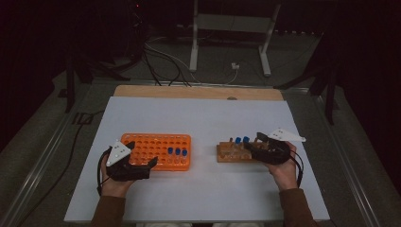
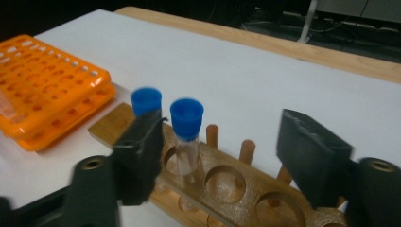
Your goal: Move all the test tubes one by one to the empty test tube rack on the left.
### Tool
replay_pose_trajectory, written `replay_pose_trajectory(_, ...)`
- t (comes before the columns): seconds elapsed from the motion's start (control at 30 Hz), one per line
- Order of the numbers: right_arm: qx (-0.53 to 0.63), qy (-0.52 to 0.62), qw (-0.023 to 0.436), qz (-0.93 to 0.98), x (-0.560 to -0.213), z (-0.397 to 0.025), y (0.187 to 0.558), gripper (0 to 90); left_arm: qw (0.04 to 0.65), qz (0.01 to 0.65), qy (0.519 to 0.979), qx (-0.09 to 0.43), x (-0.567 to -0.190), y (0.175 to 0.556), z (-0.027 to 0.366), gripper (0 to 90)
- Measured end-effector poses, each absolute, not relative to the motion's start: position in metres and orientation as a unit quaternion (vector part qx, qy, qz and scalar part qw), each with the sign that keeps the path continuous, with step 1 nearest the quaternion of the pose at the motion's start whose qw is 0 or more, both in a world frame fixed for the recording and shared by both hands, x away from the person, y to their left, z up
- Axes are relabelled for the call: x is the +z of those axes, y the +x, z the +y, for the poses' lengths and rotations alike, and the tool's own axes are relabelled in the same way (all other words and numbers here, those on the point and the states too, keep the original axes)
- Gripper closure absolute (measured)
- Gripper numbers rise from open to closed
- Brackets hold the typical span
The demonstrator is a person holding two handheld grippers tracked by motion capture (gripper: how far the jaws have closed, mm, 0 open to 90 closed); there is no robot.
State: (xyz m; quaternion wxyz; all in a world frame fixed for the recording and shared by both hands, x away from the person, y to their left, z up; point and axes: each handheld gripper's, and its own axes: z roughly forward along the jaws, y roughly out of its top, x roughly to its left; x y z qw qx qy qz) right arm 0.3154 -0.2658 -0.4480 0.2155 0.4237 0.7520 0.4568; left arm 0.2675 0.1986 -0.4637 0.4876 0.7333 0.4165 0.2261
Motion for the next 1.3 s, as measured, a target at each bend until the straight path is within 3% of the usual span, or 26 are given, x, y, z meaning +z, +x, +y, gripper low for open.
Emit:
replay_pose_trajectory(0.3, 0.452, 0.399, 0.21, 0.77, -0.458, -0.26, 0.316, 60.0, 0.487, 0.417, 0.733, 0.225, -0.464, 0.268, 0.198, 0.9)
replay_pose_trajectory(0.6, 0.453, 0.385, 0.206, 0.777, -0.461, -0.253, 0.316, 71.8, 0.487, 0.417, 0.733, 0.226, -0.464, 0.268, 0.199, 0.9)
replay_pose_trajectory(1.3, 0.456, 0.384, 0.211, 0.774, -0.463, -0.249, 0.314, 76.7, 0.487, 0.418, 0.733, 0.225, -0.464, 0.268, 0.199, 0.9)
